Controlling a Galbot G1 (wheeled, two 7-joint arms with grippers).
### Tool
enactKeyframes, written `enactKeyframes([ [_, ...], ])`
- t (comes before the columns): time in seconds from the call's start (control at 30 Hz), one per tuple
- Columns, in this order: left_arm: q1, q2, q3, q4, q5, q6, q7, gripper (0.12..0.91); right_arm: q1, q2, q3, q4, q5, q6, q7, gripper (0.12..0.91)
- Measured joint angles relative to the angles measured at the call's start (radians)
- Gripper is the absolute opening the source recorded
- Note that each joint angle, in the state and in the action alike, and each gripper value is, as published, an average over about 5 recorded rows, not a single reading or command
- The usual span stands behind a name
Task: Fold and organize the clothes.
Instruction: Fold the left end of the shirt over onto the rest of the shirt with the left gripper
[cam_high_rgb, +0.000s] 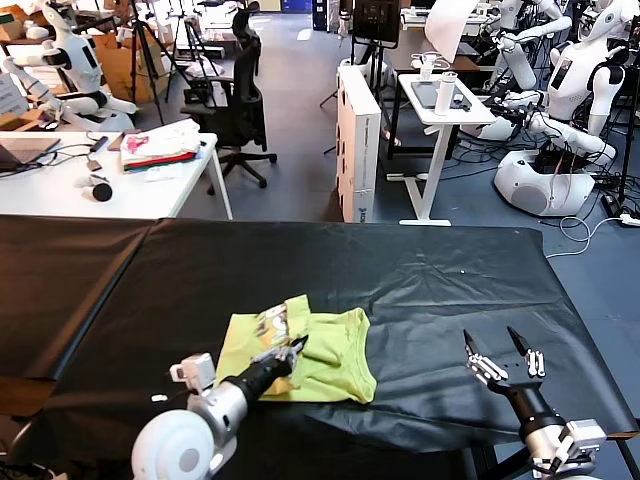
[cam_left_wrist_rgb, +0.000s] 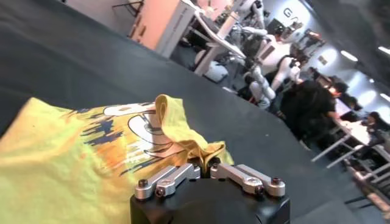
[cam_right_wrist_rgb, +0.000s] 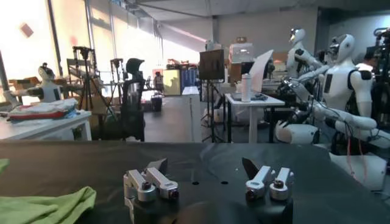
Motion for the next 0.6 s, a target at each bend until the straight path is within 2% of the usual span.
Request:
enactKeyframes([
  [0.6,-0.044,-0.106,0.076,0.063,0.026,0.0,-0.002,0.19,0.014,0.004,-0.016,-0.03,-0.017,-0.001,-0.001,0.907],
])
